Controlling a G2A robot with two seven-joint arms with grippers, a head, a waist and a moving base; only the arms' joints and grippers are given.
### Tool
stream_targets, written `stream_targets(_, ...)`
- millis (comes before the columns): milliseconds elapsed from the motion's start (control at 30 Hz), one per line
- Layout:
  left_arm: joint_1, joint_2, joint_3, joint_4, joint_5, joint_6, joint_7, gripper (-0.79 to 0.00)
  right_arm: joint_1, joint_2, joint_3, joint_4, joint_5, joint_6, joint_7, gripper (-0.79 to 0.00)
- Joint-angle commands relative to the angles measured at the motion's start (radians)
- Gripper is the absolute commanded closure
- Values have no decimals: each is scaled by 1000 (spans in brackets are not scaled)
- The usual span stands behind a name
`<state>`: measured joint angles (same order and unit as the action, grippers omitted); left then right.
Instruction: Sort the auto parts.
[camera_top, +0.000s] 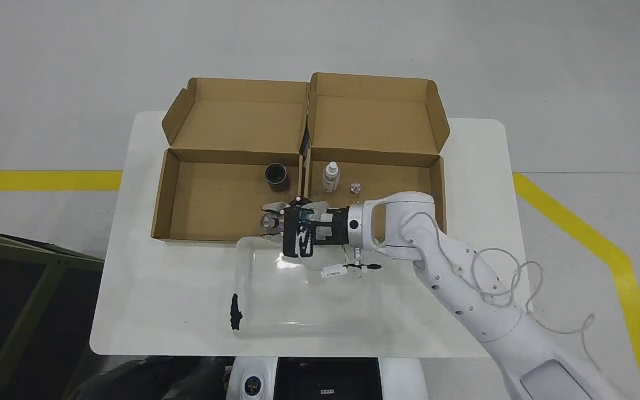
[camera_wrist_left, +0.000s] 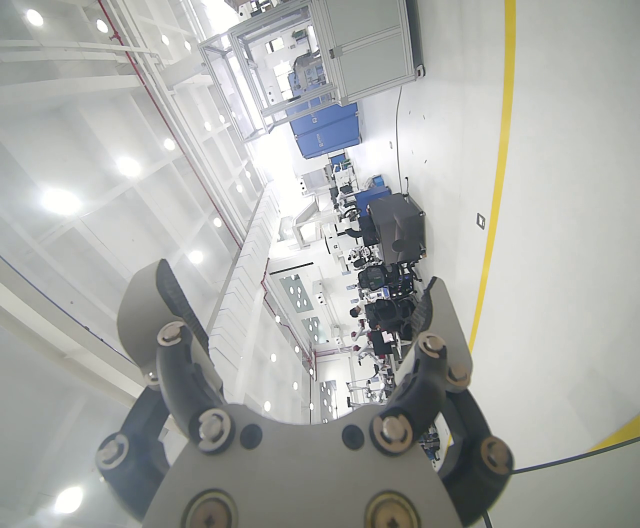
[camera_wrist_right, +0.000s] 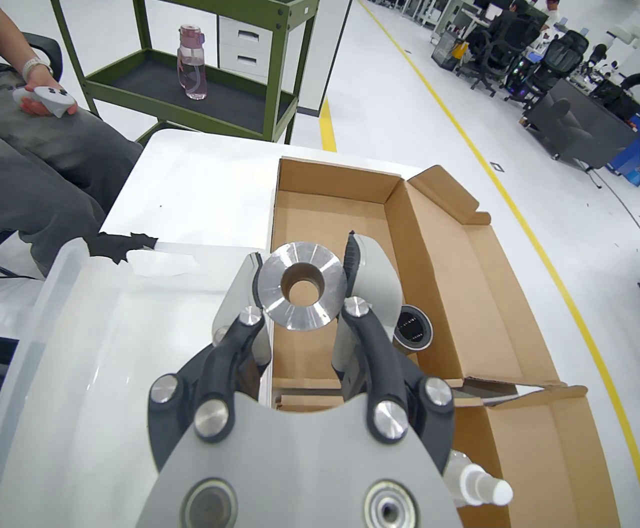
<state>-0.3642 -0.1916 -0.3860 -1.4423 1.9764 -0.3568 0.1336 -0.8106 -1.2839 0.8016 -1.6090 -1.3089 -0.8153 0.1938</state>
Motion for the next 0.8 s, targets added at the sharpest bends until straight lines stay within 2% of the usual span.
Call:
stream_targets(0,0,0,0,0,0,0,0,-785,31,-11,-22,33,14,12,10,0)
stream_targets(167,0,0,0,0,0,0,0,-785,110,-41,-78,107,28,43,68,0)
stream_targets(467,0,0,0,0,0,0,0,-785,230,-108,-179,279,62,92,66,0)
stream_targets(767,0,0,0,0,0,0,0,-785,324,-176,-260,428,80,113,123,0)
